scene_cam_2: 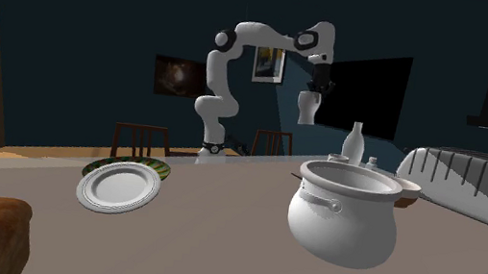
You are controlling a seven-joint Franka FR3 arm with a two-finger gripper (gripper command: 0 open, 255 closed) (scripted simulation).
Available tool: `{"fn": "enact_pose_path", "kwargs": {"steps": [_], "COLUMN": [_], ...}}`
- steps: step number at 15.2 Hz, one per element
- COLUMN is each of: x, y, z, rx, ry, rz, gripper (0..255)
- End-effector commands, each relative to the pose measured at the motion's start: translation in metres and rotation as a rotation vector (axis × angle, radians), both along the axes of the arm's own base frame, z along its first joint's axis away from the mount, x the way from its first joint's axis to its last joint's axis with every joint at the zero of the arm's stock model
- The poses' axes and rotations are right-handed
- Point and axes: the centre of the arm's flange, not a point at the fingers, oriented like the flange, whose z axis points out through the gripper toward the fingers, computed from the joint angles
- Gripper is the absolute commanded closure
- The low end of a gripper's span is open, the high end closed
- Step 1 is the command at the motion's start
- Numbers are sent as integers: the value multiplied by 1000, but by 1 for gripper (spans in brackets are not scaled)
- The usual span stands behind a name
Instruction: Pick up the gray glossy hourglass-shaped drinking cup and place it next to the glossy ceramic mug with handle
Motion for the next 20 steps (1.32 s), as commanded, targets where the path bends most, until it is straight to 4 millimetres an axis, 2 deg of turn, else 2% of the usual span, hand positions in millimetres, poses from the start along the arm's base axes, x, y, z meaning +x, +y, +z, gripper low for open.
{"fn": "enact_pose_path", "kwargs": {"steps": [1,5,20], "x": [-16,-46,-46], "y": [21,59,59], "z": [-2,-2,-81], "rx": [1,1,1], "ry": [0,0,0], "rz": [-2,-2,-2], "gripper": [255,255,255]}}
